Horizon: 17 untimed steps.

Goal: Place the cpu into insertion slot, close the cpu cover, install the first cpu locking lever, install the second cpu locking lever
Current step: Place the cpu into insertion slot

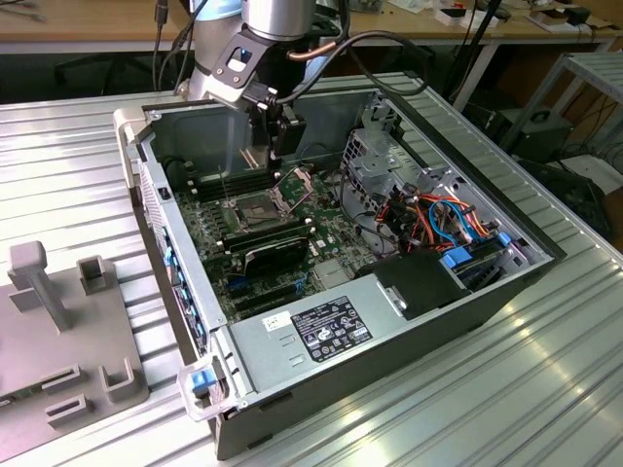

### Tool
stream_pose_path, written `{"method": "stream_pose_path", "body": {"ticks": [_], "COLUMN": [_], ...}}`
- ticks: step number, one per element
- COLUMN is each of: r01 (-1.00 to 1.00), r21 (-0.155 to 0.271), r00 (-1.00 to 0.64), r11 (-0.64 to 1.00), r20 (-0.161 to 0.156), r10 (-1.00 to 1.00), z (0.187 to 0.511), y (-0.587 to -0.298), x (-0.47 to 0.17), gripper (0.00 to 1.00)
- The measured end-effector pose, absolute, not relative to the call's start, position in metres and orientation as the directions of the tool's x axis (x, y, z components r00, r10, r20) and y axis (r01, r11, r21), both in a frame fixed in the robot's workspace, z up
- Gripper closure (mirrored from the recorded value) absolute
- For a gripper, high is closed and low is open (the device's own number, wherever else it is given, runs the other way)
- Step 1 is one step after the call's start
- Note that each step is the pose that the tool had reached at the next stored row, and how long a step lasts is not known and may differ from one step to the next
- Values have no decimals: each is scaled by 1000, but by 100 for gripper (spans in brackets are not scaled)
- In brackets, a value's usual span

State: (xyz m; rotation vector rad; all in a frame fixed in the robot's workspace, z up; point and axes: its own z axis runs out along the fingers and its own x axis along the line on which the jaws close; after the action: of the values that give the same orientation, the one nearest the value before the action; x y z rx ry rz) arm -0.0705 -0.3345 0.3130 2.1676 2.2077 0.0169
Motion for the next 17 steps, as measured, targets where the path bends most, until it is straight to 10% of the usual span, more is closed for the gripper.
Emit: {"method": "stream_pose_path", "body": {"ticks": [17], "r01": [999], "r21": [41], "r00": [-18], "r11": [19], "r20": [-26], "r10": [999], "z": [303], "y": [-334], "x": [-70], "gripper": [45]}}
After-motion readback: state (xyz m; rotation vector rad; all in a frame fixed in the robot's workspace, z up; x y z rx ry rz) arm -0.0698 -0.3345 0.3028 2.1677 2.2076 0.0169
